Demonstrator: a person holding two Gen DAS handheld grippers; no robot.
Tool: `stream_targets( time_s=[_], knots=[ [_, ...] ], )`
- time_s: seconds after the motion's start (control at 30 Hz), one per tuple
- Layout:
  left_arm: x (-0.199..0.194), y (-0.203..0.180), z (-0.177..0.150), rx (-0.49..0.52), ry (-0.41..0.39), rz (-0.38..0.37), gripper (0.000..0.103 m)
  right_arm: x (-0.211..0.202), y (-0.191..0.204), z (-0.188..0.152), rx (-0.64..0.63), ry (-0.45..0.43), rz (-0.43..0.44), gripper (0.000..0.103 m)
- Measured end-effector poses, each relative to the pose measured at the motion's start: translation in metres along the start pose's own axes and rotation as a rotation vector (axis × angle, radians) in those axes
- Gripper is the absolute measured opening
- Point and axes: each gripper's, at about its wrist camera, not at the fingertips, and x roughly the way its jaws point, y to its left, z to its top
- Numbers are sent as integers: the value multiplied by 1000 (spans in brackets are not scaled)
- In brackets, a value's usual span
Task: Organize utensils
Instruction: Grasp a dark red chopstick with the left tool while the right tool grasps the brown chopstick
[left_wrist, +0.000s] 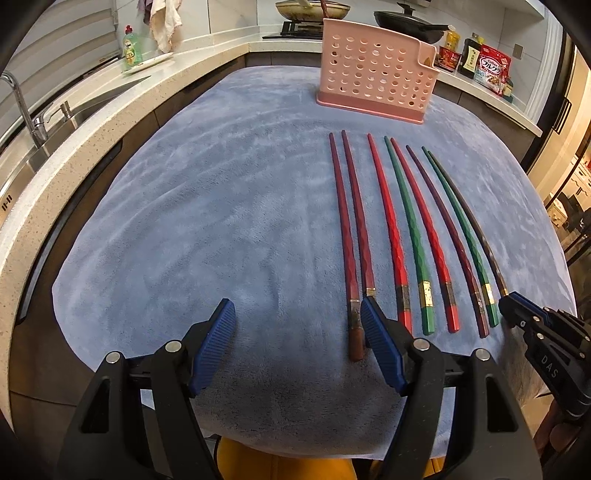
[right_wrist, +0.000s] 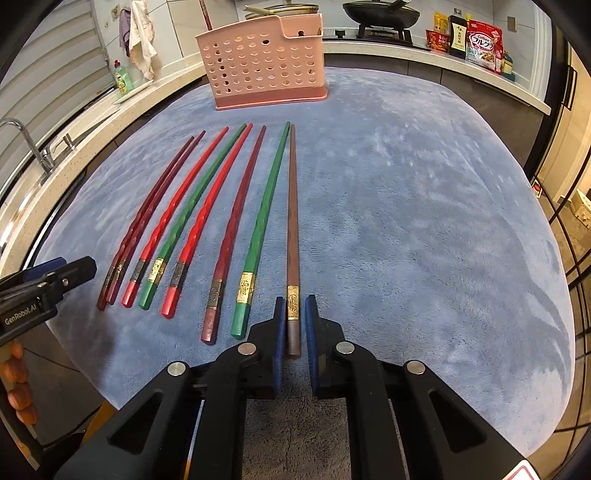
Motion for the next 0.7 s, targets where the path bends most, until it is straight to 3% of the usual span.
stream_targets(
  time_s=[0.7],
  knots=[
    [22,-6,-4,30,39,24,68,1,-1,0,6,1,6,9]
  ],
)
